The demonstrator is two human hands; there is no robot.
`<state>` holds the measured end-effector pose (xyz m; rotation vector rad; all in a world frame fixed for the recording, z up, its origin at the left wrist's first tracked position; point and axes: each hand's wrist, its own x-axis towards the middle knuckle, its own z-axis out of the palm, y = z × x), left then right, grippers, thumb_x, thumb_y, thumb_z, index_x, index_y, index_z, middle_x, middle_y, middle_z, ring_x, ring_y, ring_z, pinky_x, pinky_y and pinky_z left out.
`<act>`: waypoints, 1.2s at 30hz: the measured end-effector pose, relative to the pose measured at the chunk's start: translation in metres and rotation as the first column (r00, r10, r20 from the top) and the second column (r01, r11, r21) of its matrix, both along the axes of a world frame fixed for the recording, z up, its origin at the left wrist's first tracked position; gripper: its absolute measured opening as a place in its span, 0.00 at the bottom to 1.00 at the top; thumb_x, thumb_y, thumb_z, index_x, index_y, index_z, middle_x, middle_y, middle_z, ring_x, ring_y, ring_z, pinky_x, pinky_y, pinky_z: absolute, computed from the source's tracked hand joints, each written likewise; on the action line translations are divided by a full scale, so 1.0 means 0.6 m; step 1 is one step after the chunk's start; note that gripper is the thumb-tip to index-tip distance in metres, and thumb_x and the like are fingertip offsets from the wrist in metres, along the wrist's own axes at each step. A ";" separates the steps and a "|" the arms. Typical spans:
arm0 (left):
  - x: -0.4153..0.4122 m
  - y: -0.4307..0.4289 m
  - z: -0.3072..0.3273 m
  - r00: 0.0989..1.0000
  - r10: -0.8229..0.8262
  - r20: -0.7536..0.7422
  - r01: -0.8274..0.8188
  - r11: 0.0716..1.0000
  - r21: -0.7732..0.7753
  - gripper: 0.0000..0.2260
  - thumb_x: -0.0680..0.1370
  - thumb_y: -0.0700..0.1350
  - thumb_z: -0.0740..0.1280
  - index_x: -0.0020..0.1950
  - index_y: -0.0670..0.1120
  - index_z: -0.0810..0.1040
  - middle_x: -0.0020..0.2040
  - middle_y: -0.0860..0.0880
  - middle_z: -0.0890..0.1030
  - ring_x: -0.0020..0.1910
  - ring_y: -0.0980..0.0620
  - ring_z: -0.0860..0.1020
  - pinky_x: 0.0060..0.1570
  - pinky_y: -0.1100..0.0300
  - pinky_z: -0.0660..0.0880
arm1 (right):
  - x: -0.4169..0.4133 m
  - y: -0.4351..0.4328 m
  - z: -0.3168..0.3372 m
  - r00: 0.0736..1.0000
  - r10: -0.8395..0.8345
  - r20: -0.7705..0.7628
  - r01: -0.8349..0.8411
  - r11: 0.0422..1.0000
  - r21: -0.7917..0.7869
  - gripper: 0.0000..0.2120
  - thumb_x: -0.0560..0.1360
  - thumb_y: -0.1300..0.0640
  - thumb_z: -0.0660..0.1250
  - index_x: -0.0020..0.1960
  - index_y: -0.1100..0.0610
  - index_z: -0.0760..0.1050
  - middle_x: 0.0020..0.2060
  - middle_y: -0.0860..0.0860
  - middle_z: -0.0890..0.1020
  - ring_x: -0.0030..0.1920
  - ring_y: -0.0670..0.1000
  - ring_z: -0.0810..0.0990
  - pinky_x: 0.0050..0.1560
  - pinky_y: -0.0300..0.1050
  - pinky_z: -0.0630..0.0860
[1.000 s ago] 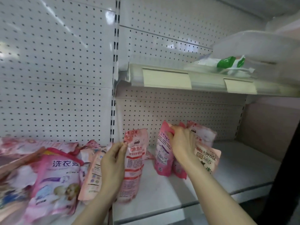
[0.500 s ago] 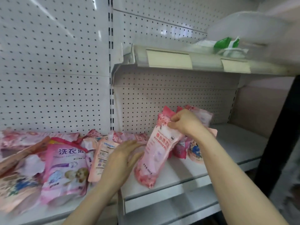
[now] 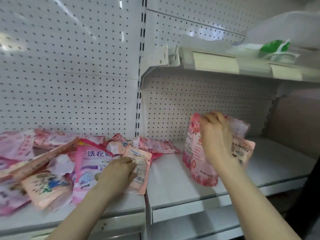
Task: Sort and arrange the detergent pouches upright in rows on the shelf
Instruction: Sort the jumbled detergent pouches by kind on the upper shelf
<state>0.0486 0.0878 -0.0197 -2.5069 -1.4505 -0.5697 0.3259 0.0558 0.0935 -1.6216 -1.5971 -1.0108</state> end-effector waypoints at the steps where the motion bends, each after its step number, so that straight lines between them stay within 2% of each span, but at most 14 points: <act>1: 0.000 0.000 -0.001 1.000 0.007 0.006 -0.007 1.000 0.004 0.10 0.76 0.52 0.62 0.50 0.49 0.79 0.50 0.52 0.79 0.50 0.50 0.77 0.50 0.56 0.72 | -0.019 0.004 -0.014 0.997 0.083 -0.006 -0.083 0.996 -0.013 0.17 0.66 0.71 0.67 0.52 0.60 0.84 0.49 0.58 0.85 0.53 0.60 0.81 0.52 0.58 0.79; 3: -0.002 0.001 -0.007 1.000 0.017 0.010 -0.017 1.000 0.014 0.11 0.77 0.53 0.60 0.51 0.50 0.79 0.51 0.53 0.79 0.50 0.51 0.77 0.51 0.57 0.71 | -0.056 0.025 -0.052 0.968 0.208 -0.139 -0.233 0.952 -0.197 0.19 0.67 0.73 0.65 0.52 0.59 0.83 0.48 0.57 0.85 0.51 0.60 0.83 0.49 0.56 0.80; 6: -0.004 0.000 -0.019 0.999 0.050 0.000 -0.050 0.998 0.038 0.13 0.74 0.57 0.57 0.45 0.53 0.79 0.46 0.56 0.80 0.44 0.53 0.79 0.46 0.58 0.75 | -0.079 0.097 -0.114 0.904 0.073 -0.422 -0.306 0.800 -0.516 0.20 0.77 0.67 0.59 0.62 0.52 0.79 0.56 0.53 0.84 0.56 0.57 0.82 0.56 0.51 0.78; 9: -0.009 -0.005 -0.015 0.999 0.045 0.021 -0.045 0.999 0.017 0.13 0.70 0.58 0.58 0.39 0.55 0.79 0.39 0.60 0.79 0.37 0.60 0.78 0.40 0.63 0.77 | -0.079 0.163 -0.163 0.969 -0.059 -0.239 -0.127 0.711 -0.691 0.26 0.79 0.67 0.54 0.75 0.54 0.64 0.65 0.55 0.77 0.63 0.57 0.77 0.62 0.52 0.75; 11: -0.008 -0.009 -0.012 0.999 0.036 0.012 -0.036 0.999 0.007 0.13 0.70 0.59 0.58 0.38 0.56 0.80 0.39 0.62 0.79 0.37 0.62 0.77 0.41 0.66 0.77 | -0.079 0.191 -0.186 0.990 -0.090 -0.108 -0.013 0.703 -0.711 0.25 0.80 0.64 0.56 0.76 0.55 0.61 0.67 0.55 0.74 0.65 0.57 0.73 0.60 0.51 0.74; 14: -0.009 -0.007 -0.017 0.998 0.060 0.004 -0.060 0.998 -0.017 0.13 0.70 0.60 0.59 0.41 0.58 0.81 0.41 0.63 0.80 0.39 0.65 0.78 0.43 0.68 0.77 | -0.083 0.222 -0.197 0.994 -0.107 0.002 0.079 0.725 -0.684 0.18 0.80 0.64 0.55 0.69 0.56 0.71 0.63 0.53 0.78 0.62 0.55 0.75 0.55 0.48 0.77; 17: -0.004 -0.010 -0.006 0.991 0.122 0.052 -0.120 0.992 -0.031 0.13 0.73 0.58 0.59 0.46 0.55 0.81 0.45 0.60 0.81 0.43 0.60 0.80 0.43 0.66 0.75 | -0.089 0.229 -0.186 0.995 -0.103 -0.020 0.068 0.776 -0.628 0.15 0.79 0.63 0.57 0.60 0.54 0.78 0.55 0.51 0.83 0.58 0.54 0.78 0.50 0.47 0.78; 20: 0.006 -0.002 0.017 0.965 0.202 0.169 -0.177 0.972 -0.153 0.12 0.77 0.54 0.59 0.54 0.52 0.77 0.52 0.54 0.81 0.50 0.51 0.79 0.49 0.57 0.75 | -0.087 0.227 -0.157 0.997 0.009 -0.074 -0.039 0.910 -0.413 0.08 0.71 0.58 0.70 0.50 0.54 0.83 0.47 0.52 0.85 0.53 0.58 0.78 0.50 0.51 0.74; 24: 0.020 0.038 0.055 0.914 0.197 0.355 -0.209 0.978 -0.006 0.24 0.75 0.49 0.69 0.71 0.50 0.70 0.67 0.50 0.75 0.64 0.49 0.74 0.63 0.55 0.70 | -0.105 0.198 -0.112 0.982 0.168 0.081 -0.142 0.956 -0.257 0.22 0.53 0.43 0.82 0.43 0.49 0.84 0.41 0.46 0.84 0.50 0.55 0.74 0.50 0.52 0.63; 27: 0.037 0.068 0.080 0.922 0.142 0.359 -0.141 0.990 -0.030 0.33 0.72 0.50 0.73 0.75 0.47 0.65 0.71 0.49 0.70 0.70 0.48 0.68 0.68 0.56 0.64 | -0.124 0.172 -0.083 0.941 0.297 0.161 -0.283 0.953 -0.105 0.16 0.57 0.47 0.82 0.42 0.49 0.84 0.39 0.46 0.84 0.50 0.54 0.74 0.53 0.52 0.62; 29: 0.047 0.083 0.091 0.914 0.110 0.391 -0.086 0.993 -0.079 0.27 0.71 0.50 0.74 0.69 0.50 0.71 0.63 0.49 0.78 0.63 0.49 0.75 0.60 0.56 0.71 | -0.133 0.156 -0.072 0.896 0.391 0.212 -0.387 0.920 -0.060 0.13 0.64 0.48 0.78 0.47 0.50 0.84 0.40 0.47 0.82 0.49 0.54 0.72 0.52 0.51 0.63; 32: 0.043 0.097 0.104 0.840 0.124 0.528 -0.084 0.992 -0.099 0.06 0.71 0.49 0.73 0.43 0.51 0.77 0.37 0.52 0.81 0.39 0.50 0.78 0.39 0.55 0.72 | -0.142 0.125 -0.058 0.871 0.490 -0.023 -0.491 0.870 -0.047 0.14 0.73 0.52 0.71 0.58 0.51 0.81 0.49 0.50 0.78 0.50 0.52 0.72 0.50 0.49 0.71; 34: 0.032 0.104 0.103 0.809 0.136 0.572 -0.091 0.990 -0.107 0.09 0.72 0.50 0.72 0.38 0.50 0.74 0.32 0.52 0.78 0.33 0.51 0.76 0.33 0.56 0.71 | -0.135 0.105 -0.054 0.836 0.435 -0.334 -0.485 0.871 -0.081 0.25 0.71 0.52 0.75 0.66 0.49 0.73 0.59 0.50 0.74 0.55 0.49 0.74 0.52 0.46 0.74; 36: 0.022 0.107 0.102 0.764 0.134 0.631 -0.083 0.990 -0.110 0.11 0.73 0.50 0.72 0.36 0.51 0.71 0.31 0.54 0.77 0.31 0.54 0.76 0.30 0.58 0.69 | -0.121 0.089 -0.064 0.729 0.331 -0.599 -0.514 0.842 -0.161 0.27 0.68 0.47 0.77 0.63 0.50 0.72 0.57 0.46 0.76 0.54 0.46 0.76 0.49 0.42 0.74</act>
